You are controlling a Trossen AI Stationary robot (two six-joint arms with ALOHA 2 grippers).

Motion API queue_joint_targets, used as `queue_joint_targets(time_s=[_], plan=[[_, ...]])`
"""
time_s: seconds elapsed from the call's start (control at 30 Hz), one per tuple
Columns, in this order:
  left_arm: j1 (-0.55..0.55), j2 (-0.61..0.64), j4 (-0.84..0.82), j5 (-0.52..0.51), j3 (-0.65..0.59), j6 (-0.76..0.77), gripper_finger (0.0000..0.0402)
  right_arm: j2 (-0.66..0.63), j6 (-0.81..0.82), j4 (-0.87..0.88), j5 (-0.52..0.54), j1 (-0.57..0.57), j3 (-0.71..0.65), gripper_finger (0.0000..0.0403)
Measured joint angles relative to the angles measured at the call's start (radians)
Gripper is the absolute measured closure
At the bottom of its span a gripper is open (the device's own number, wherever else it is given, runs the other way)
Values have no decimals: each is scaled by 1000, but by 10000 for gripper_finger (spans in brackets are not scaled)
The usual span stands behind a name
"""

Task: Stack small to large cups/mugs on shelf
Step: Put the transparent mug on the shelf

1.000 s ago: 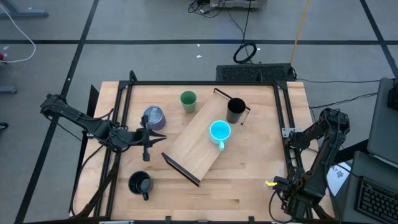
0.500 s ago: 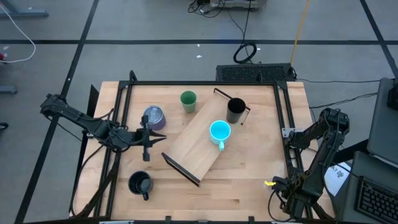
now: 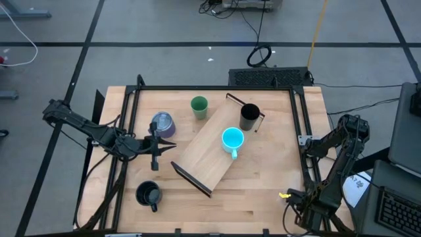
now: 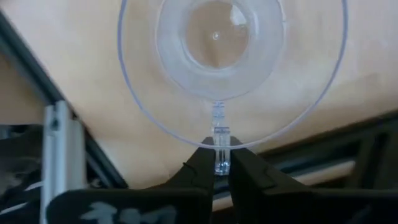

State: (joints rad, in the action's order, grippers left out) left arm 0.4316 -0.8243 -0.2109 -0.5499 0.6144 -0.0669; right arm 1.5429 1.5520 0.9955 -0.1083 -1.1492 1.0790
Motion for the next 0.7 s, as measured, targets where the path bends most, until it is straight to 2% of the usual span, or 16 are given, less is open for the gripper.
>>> queue_joint_targets(time_s=[0.33,0.47,0.7], plan=[[0,0,5,0,0,0,371,0,32,-63,15,30,42,390],[0,0,5,0,0,0,371,0,29,-65,81,48,78,390],[0,0,5,-1,0,0,371,0,17,-64,137,97,126,390]])
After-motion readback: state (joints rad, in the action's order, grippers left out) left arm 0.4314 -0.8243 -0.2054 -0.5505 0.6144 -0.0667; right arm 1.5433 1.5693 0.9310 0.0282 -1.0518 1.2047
